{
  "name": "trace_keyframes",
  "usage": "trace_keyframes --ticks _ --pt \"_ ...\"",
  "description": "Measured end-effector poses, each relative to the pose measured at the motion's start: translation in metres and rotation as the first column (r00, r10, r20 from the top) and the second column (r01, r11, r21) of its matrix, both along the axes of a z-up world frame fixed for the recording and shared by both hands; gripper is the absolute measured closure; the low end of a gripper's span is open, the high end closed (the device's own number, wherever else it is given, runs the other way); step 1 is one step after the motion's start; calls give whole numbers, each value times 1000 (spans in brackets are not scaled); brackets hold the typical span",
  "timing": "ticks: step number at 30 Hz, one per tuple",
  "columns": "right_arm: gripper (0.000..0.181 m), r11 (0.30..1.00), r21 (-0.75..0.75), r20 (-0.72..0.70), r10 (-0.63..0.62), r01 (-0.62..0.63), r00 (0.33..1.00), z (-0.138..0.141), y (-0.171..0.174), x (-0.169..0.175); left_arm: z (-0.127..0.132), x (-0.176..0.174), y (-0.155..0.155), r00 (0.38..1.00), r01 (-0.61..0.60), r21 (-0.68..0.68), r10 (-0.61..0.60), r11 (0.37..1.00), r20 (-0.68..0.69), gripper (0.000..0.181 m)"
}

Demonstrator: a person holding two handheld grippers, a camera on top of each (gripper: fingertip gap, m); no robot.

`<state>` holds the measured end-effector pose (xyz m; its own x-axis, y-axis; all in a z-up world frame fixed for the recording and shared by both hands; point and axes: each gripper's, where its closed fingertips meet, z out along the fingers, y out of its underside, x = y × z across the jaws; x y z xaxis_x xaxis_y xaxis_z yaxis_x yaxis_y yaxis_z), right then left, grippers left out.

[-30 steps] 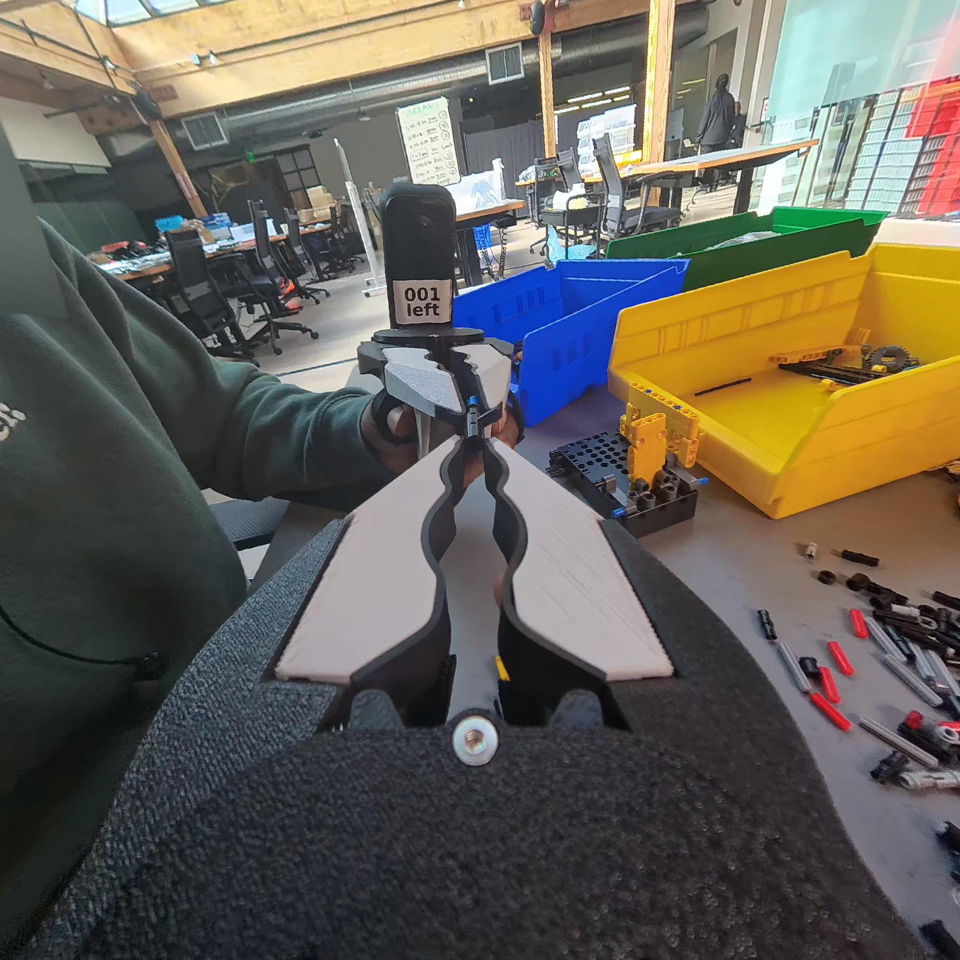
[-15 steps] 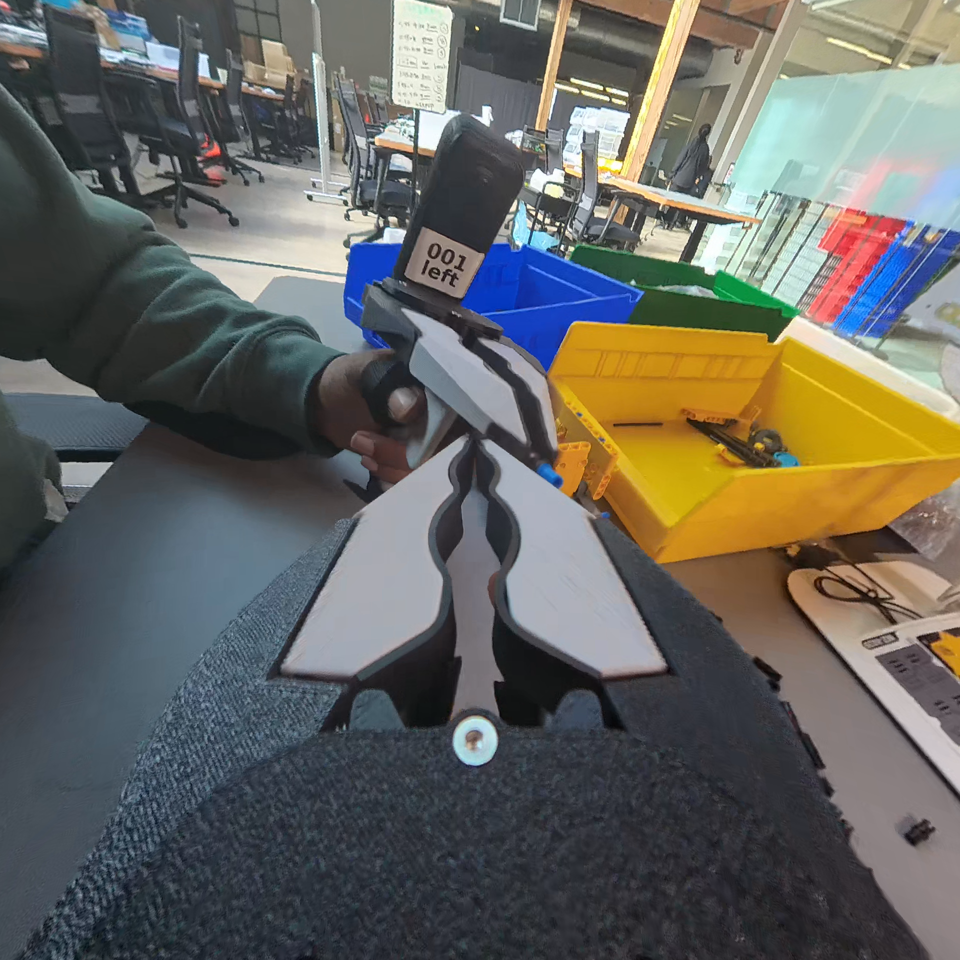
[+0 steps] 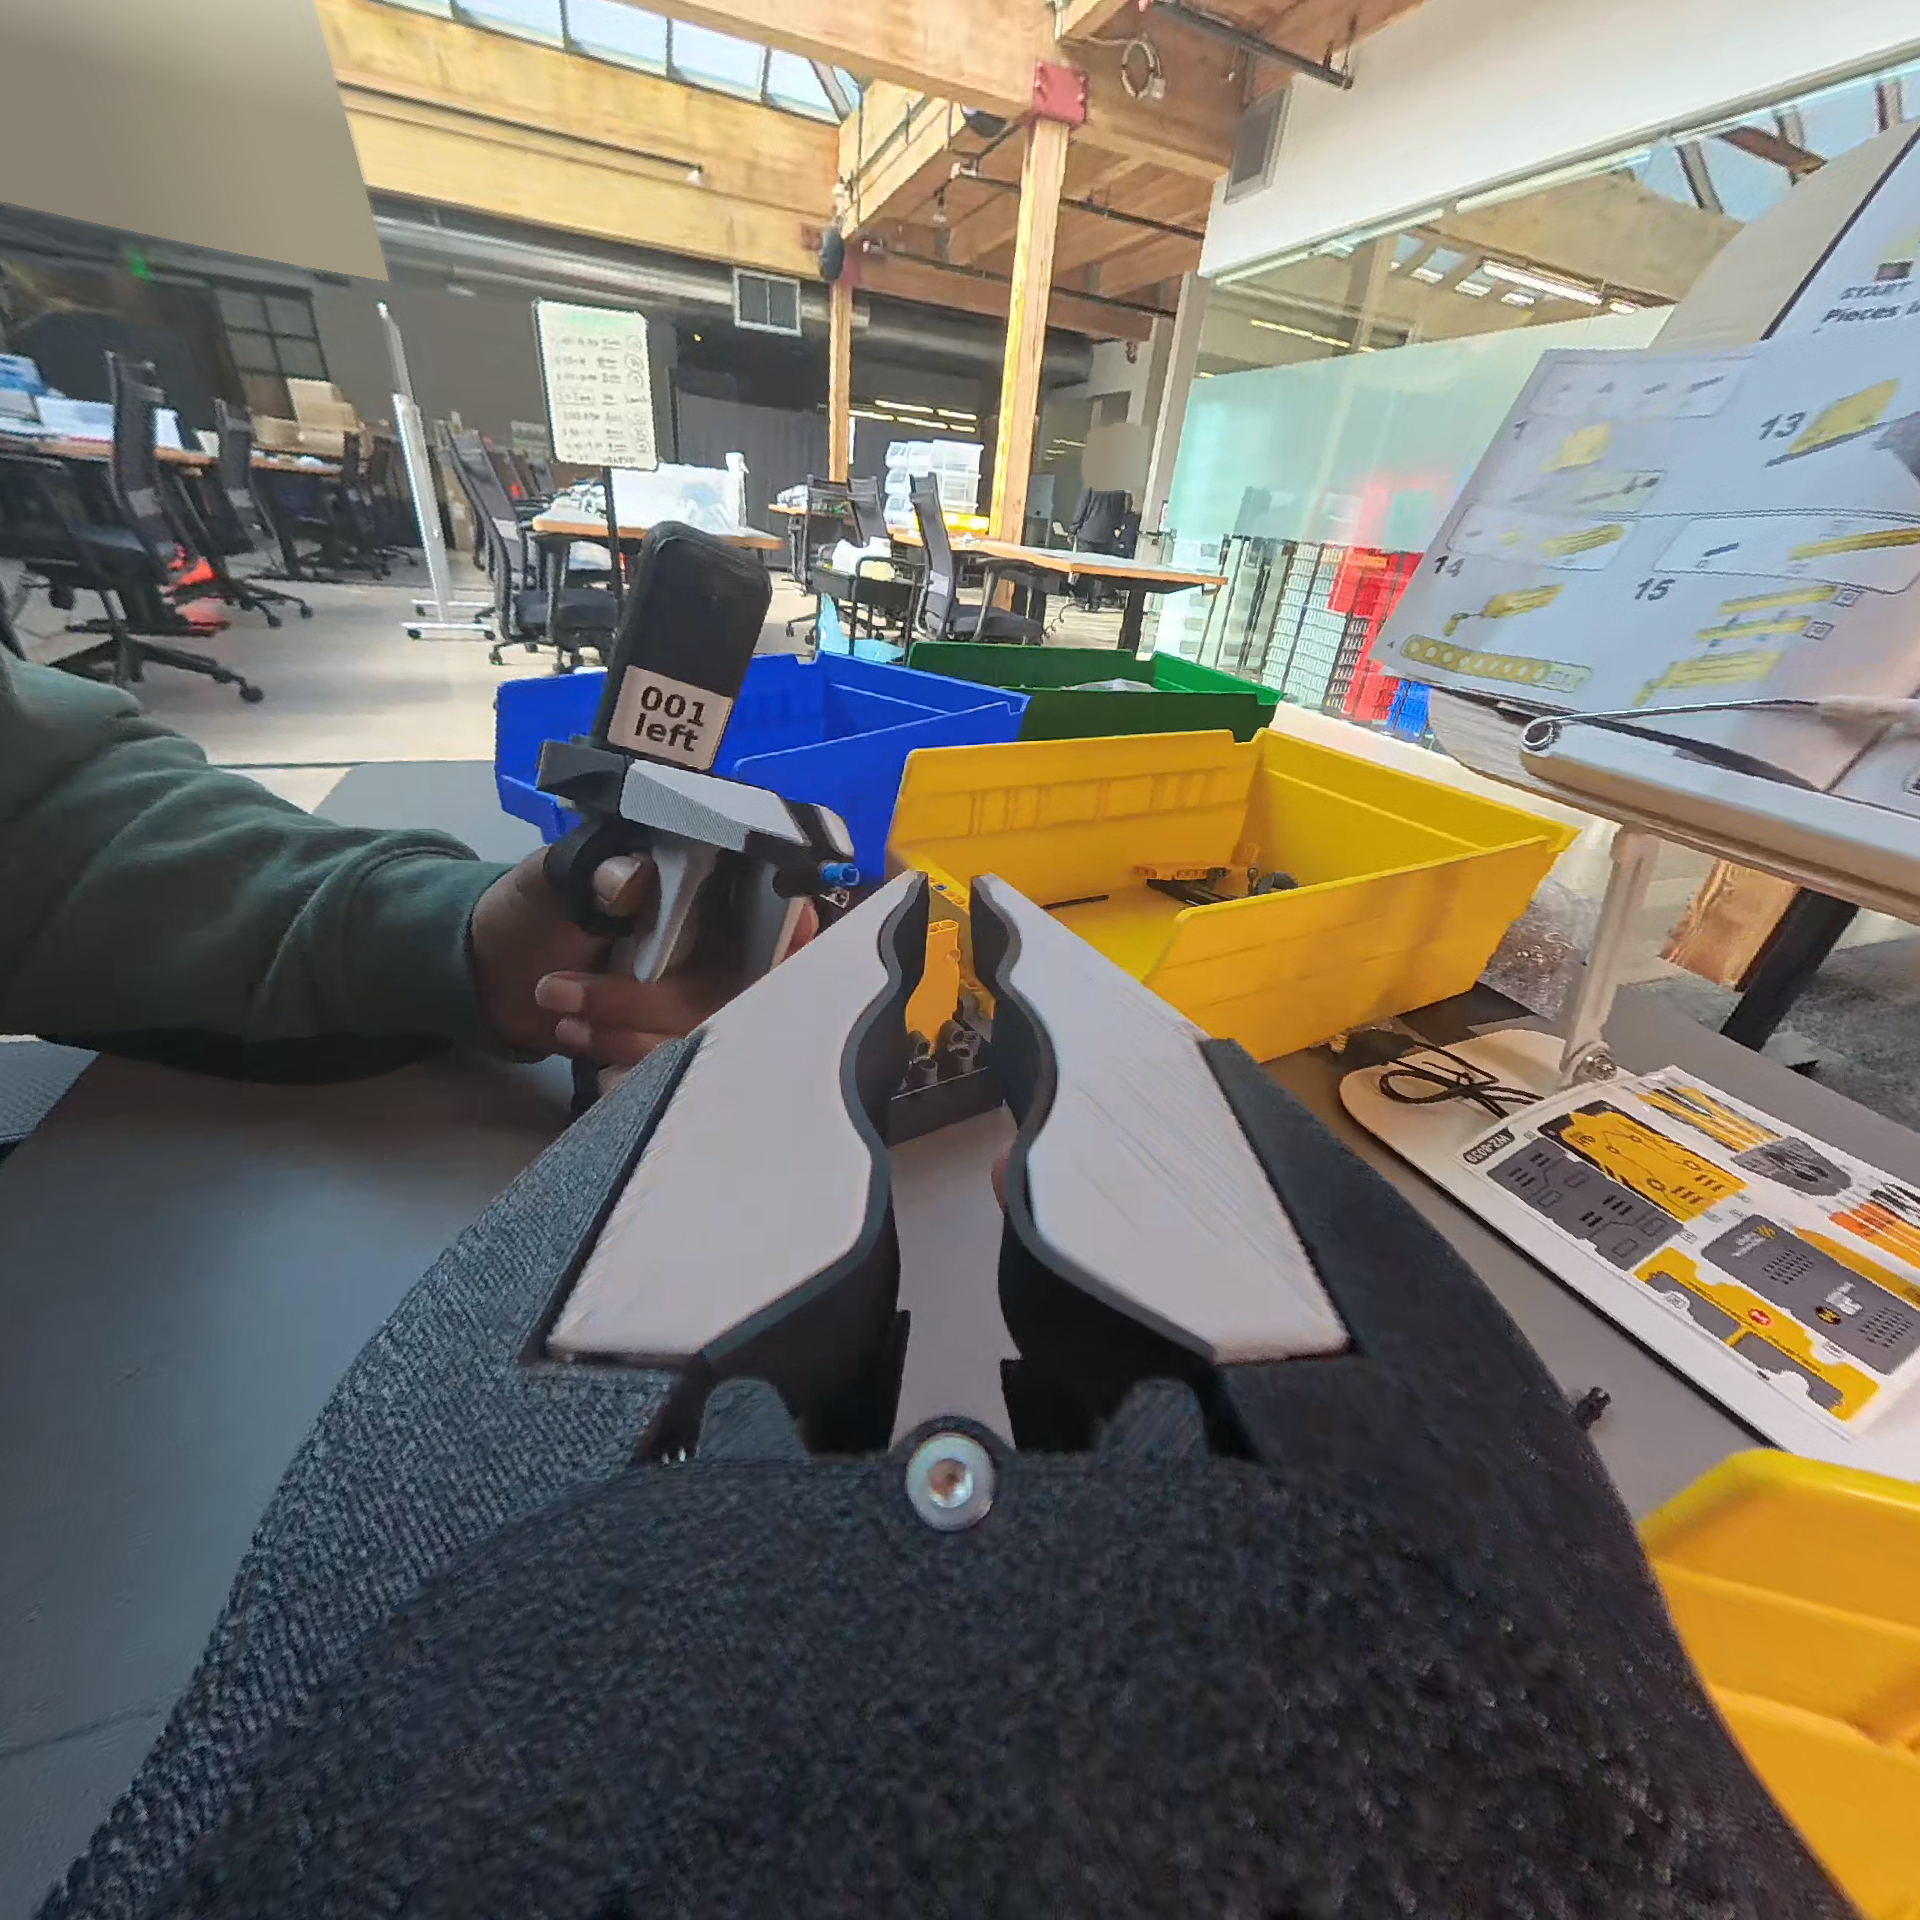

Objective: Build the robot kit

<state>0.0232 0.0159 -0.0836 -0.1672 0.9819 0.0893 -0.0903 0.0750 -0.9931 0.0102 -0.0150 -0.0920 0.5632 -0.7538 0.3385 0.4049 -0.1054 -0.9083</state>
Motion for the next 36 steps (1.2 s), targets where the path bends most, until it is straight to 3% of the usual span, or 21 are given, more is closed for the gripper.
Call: trace_keyframes --ticks 6,14,23,25,29,32,36 --pt "163 994 -12 47 107 -106 993 -14 -24 -6 2 -4 -4 999 1 11 -1 1000 40 178" --pt "170 979 -52 50 201 -198 978 -5 -48 -5 6 15 -16 997 78 41 -77 996 -10 178" --pt "175 952 -159 38 271 -262 962 -1 -45 0 6 10 -13 997 80 5 -80 997 7 181" --pt "176 950 -193 22 253 -244 967 4 -37 2 5 5 -11 998 61 -5 -61 998 -1 170" --pt "175 961 -220 36 178 -166 983 8 -19 4 -8 2 -3 985 -29 -2 28 1000 -173 152" --pt "175 962 -260 110 111 -79 988 -5 -9 4 -30 6 3 915 -96 5 91 995 -393 141" --pt "175 898 -439 104 85 -31 991 -15 -11 2 -39 12 5 870 -147 21 140 989 -474 149"
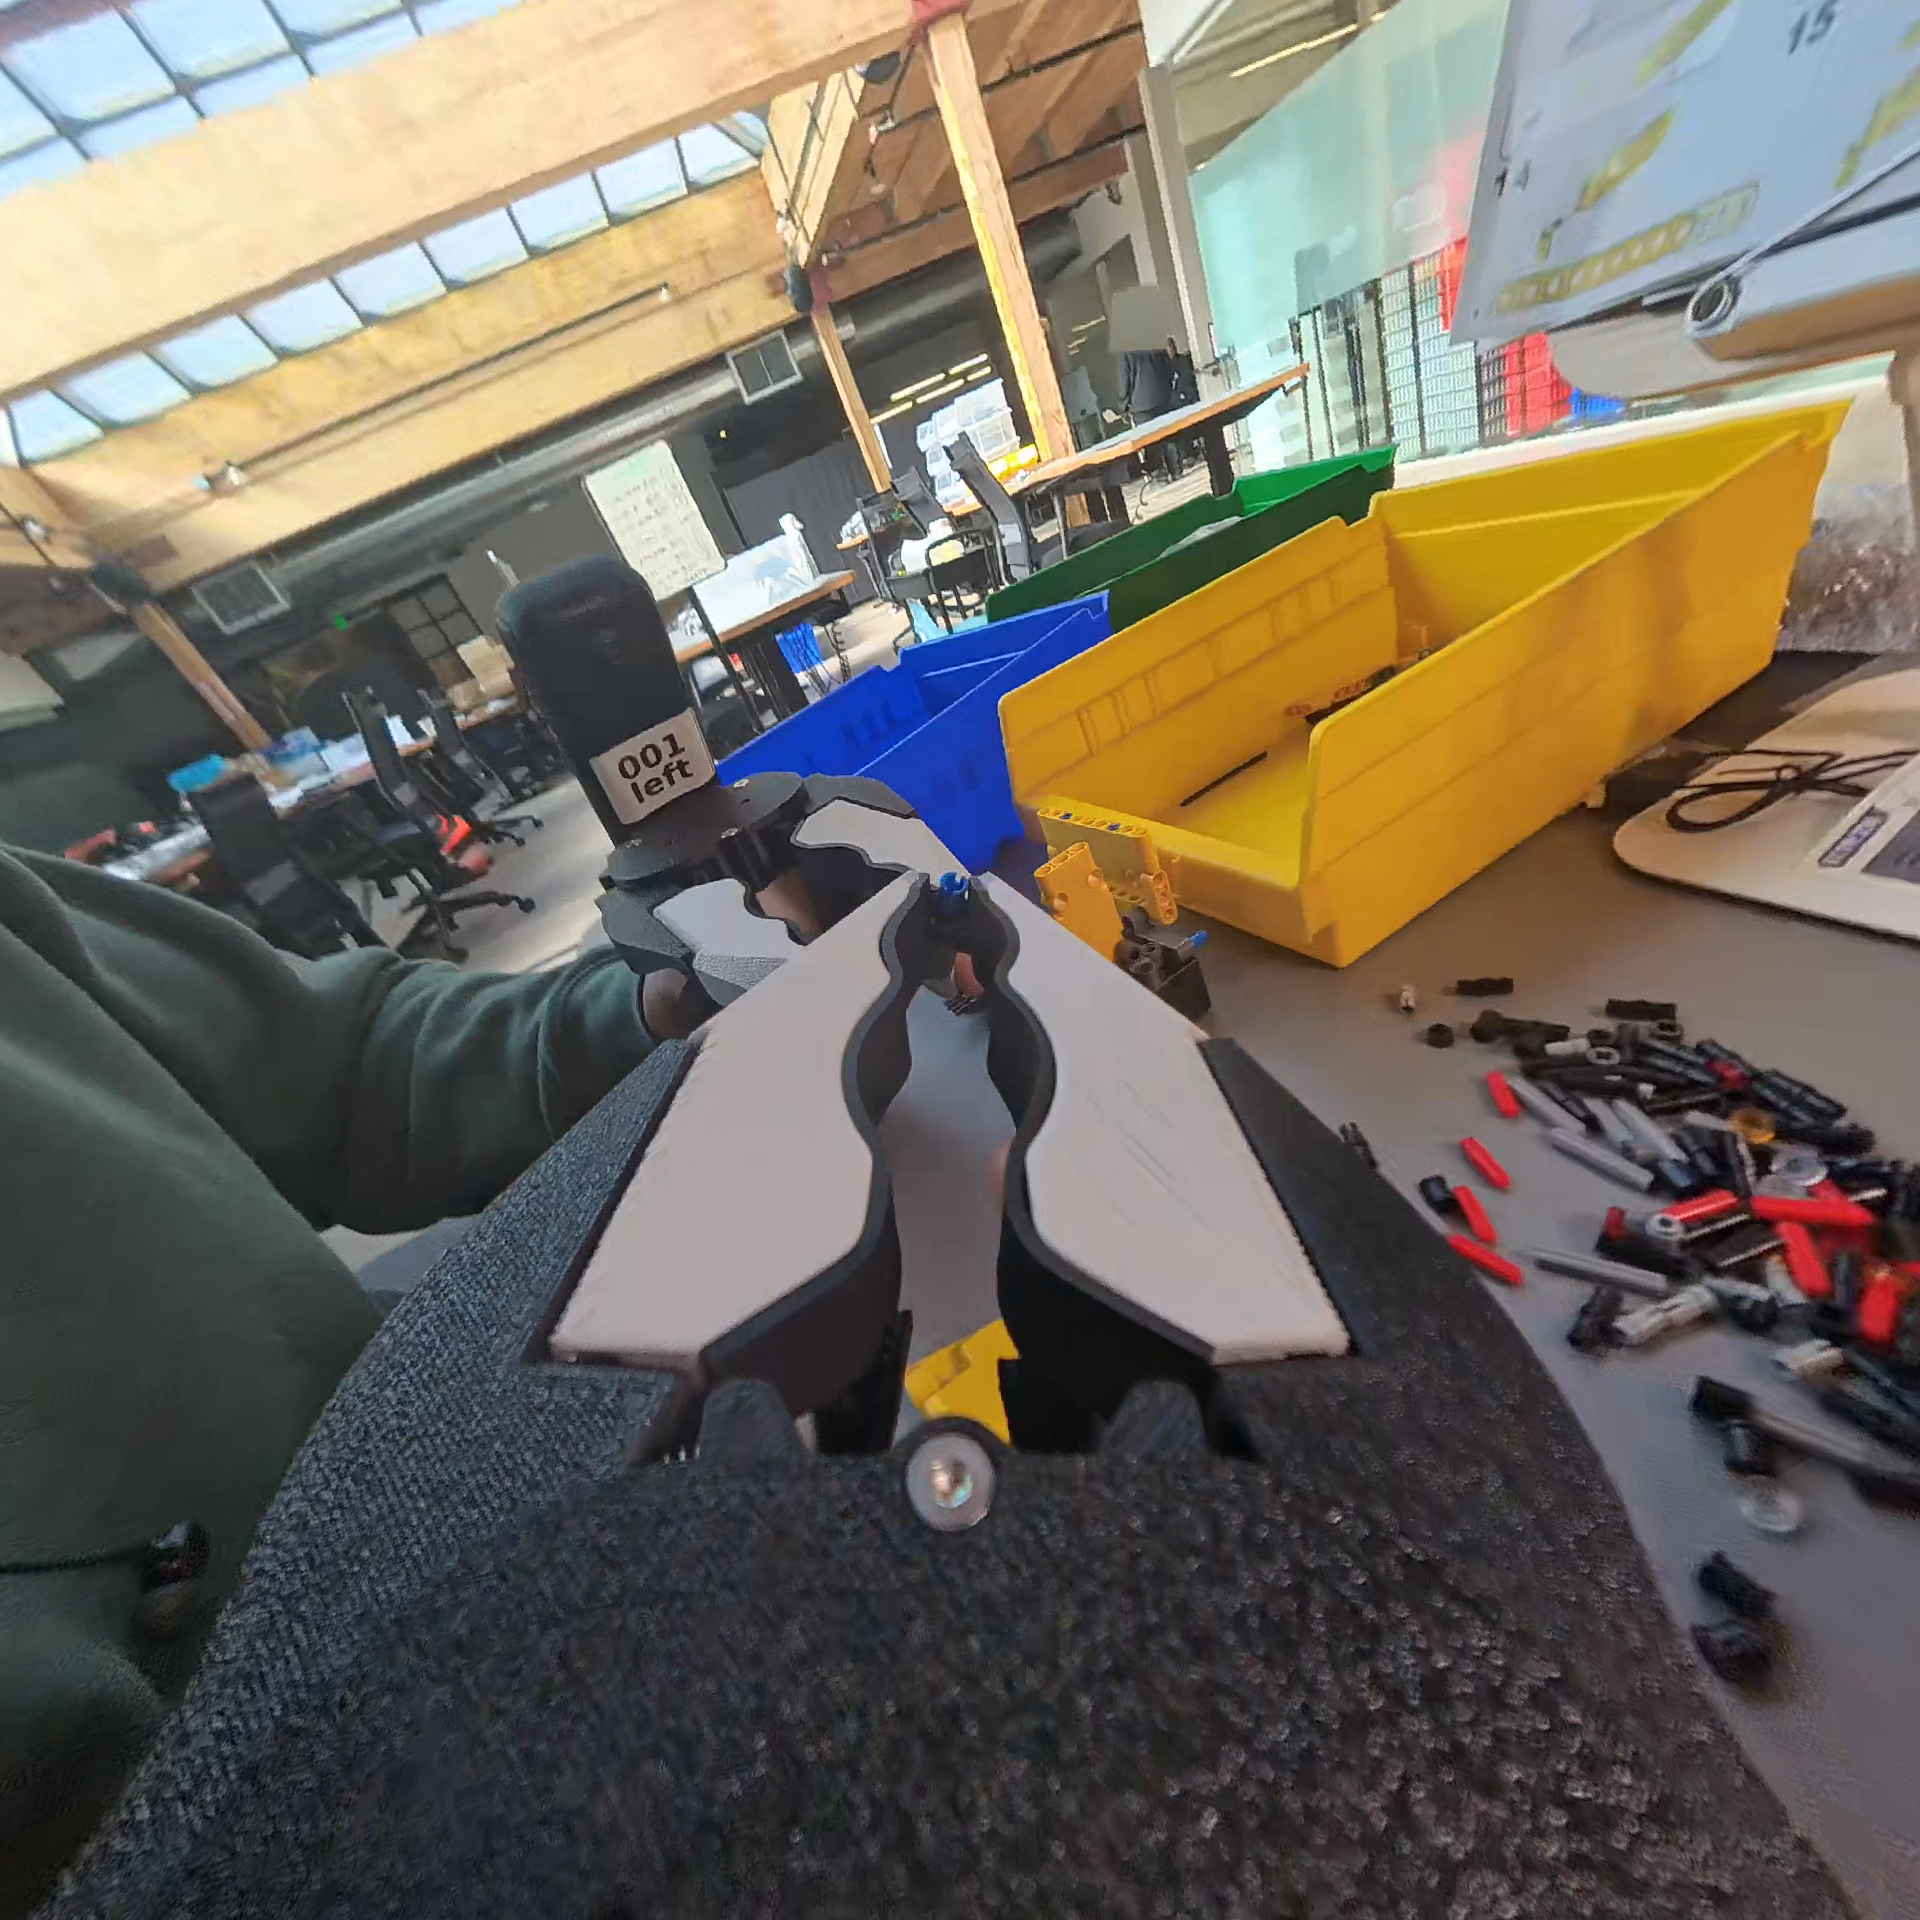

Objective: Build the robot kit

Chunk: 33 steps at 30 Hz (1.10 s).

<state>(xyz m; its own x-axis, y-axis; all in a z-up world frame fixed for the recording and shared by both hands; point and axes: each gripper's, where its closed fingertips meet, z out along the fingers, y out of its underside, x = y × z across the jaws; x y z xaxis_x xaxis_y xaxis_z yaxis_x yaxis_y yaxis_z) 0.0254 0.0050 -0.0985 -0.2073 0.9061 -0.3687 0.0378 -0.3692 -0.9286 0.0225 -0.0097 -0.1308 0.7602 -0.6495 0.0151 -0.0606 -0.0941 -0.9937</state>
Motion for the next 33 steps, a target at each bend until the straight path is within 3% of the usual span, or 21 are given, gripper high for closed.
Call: trace_keyframes --ticks 7,17,22,27,29,33 --pt "175 954 -298 -18 13 -17 1000 -14 -2 -7 5 1 -2 1000 -16 24 16 1000 -8 170" --pt "176 908 -407 -67 80 -100 995 -11 -9 -7 3 6 -4 1000 -7 10 7 1000 -16 170" --pt "175 950 -263 -161 129 -168 979 7 -22 0 16 15 -14 993 82 -4 -81 997 91 170" --pt "175 982 105 -226 179 -158 958 22 -44 13 37 26 -32 952 214 38 -218 976 214 175" --pt "175 967 199 -230 201 -156 952 24 -49 18 40 30 -36 958 221 67 -229 973 173 175" --pt "174 927 350 -163 202 -135 966 15 -47 20 32 30 -32 990 130 155 -119 979 -78 175"
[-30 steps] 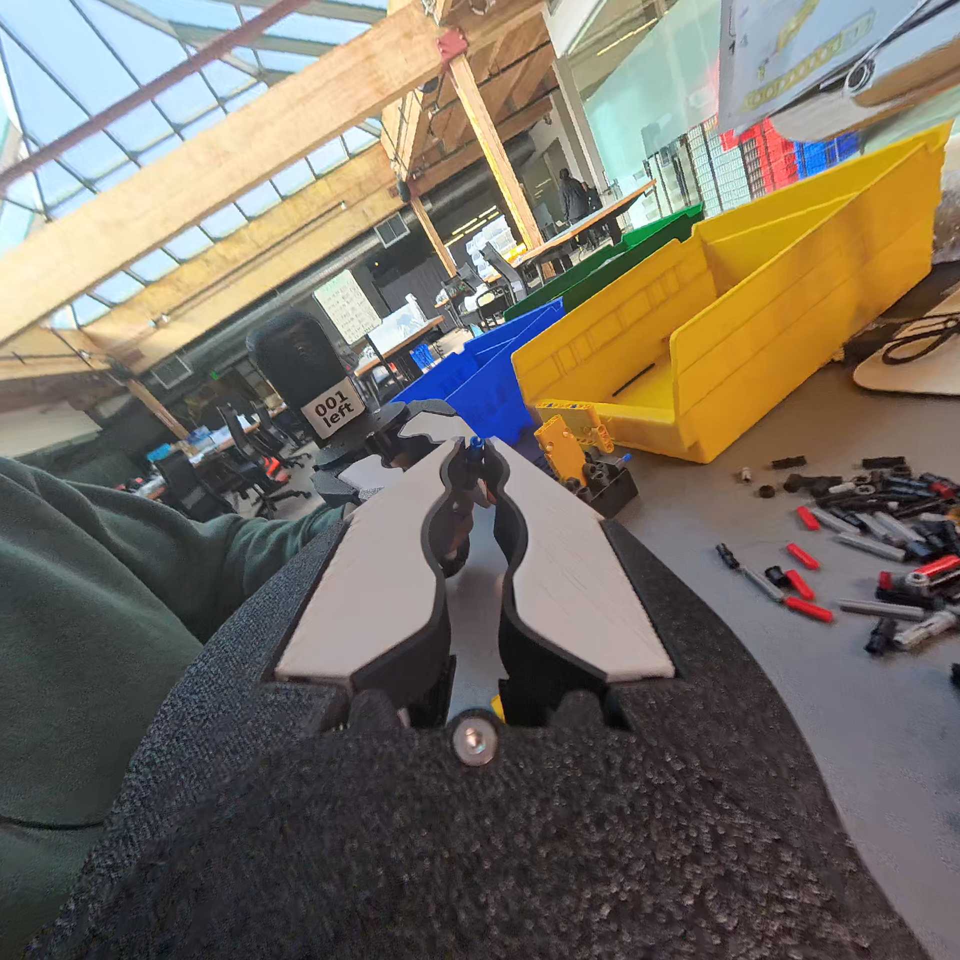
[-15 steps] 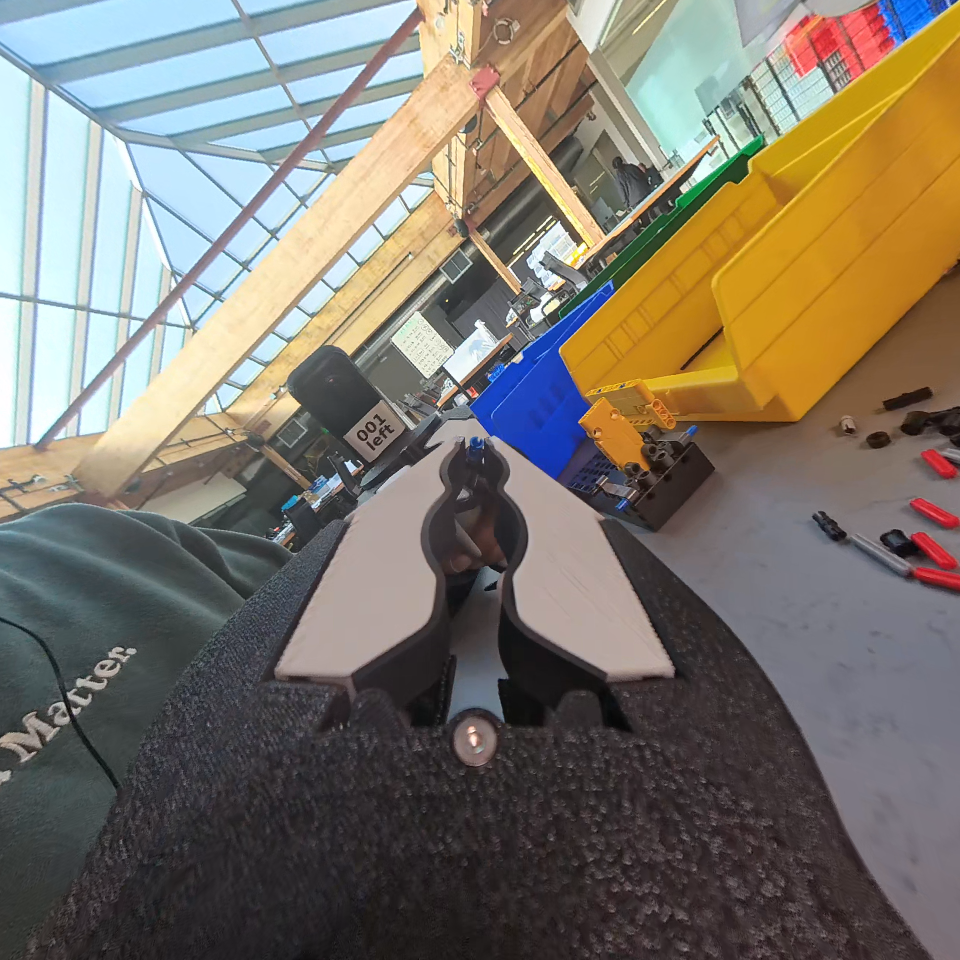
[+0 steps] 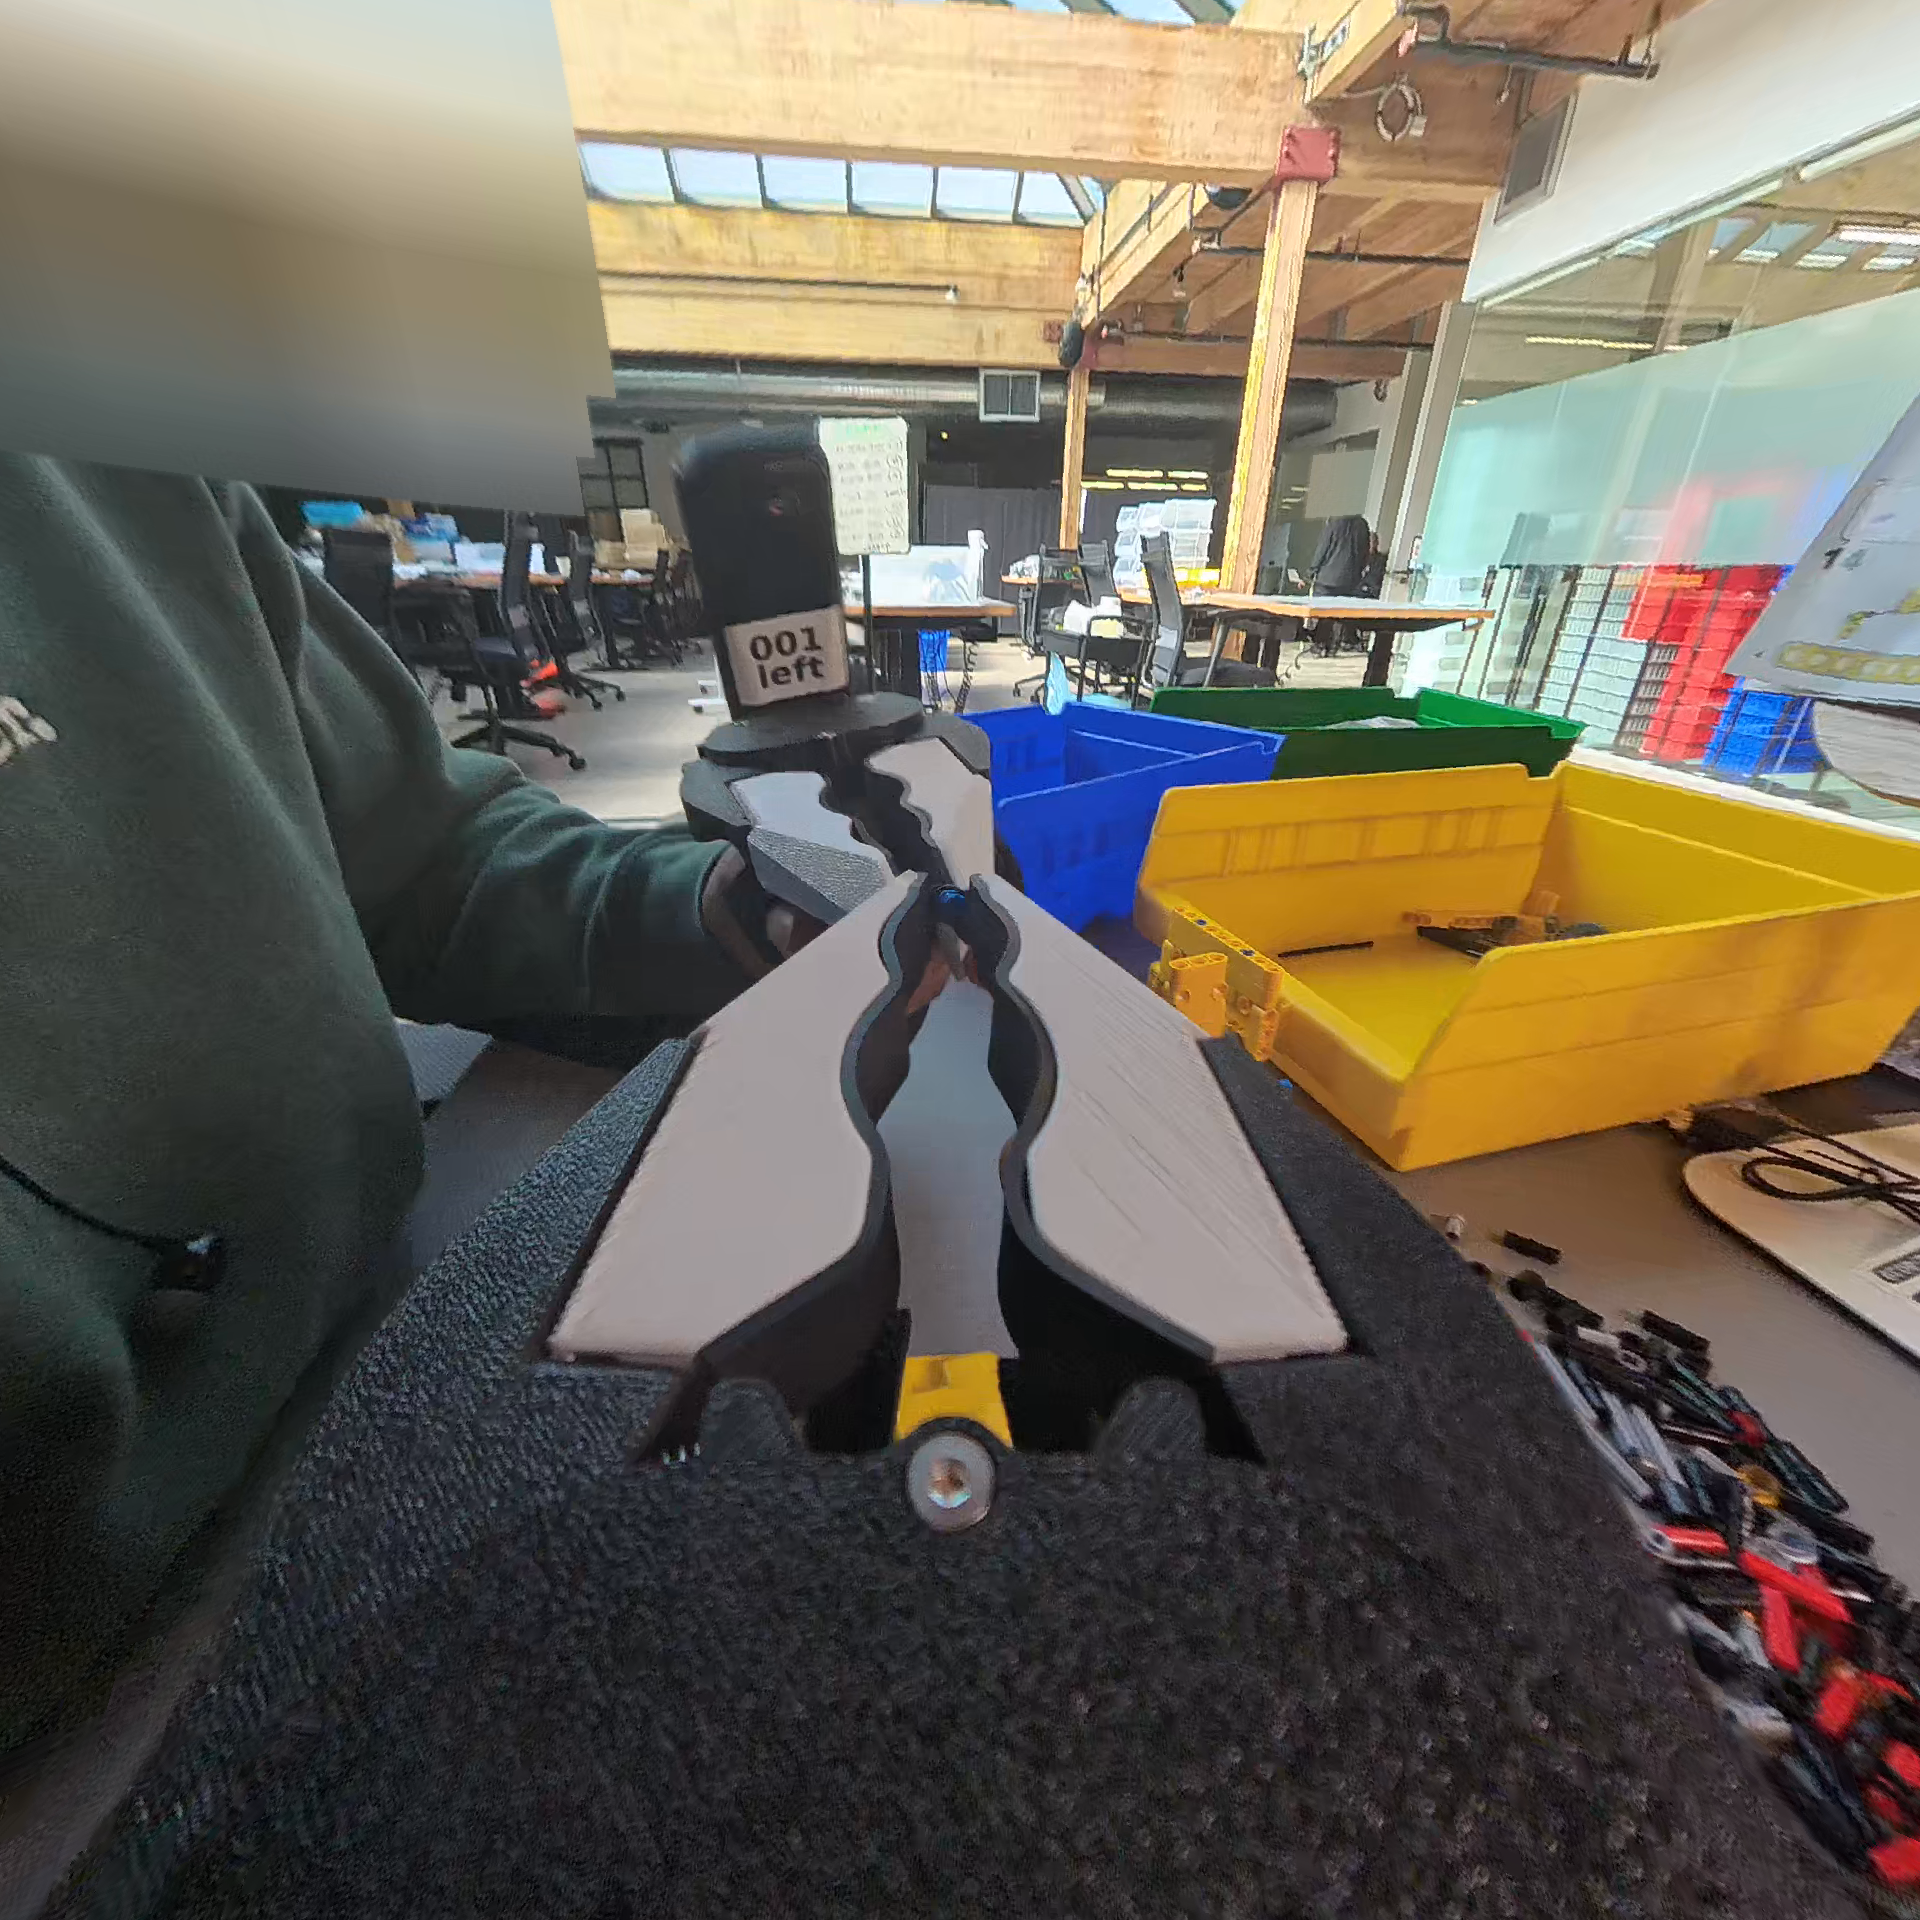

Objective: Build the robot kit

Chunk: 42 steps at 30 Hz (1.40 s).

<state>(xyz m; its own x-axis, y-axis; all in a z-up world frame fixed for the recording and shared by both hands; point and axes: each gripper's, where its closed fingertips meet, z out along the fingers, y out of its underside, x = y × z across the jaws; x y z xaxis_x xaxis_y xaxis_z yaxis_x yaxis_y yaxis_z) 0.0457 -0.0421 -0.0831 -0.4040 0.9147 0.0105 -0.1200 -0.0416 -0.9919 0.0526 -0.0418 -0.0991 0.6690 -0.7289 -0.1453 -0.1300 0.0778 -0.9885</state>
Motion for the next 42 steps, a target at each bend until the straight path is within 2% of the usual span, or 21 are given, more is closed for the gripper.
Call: trace_keyframes --ticks 5,13,25,31,42 --pt "173 974 222 77 -65 47 995 -19 3 -1 -18 -5 5 949 -81 143 120 986 -291 176" --pt "175 913 407 223 -89 -9 971 -54 3 4 -45 1 5 909 -38 101 76 994 -409 175" --pt "175 914 402 315 -77 -59 946 -75 -1 2 -67 3 0 953 16 -148 -60 989 -297 173" --pt "175 918 393 319 -74 -60 945 -78 -3 0 -69 1 -3 968 6 -191 -54 981 -244 175" --pt "174 928 369 333 -74 -58 940 -84 -2 -3 -77 -2 -2 966 1 -223 -59 975 -254 175"
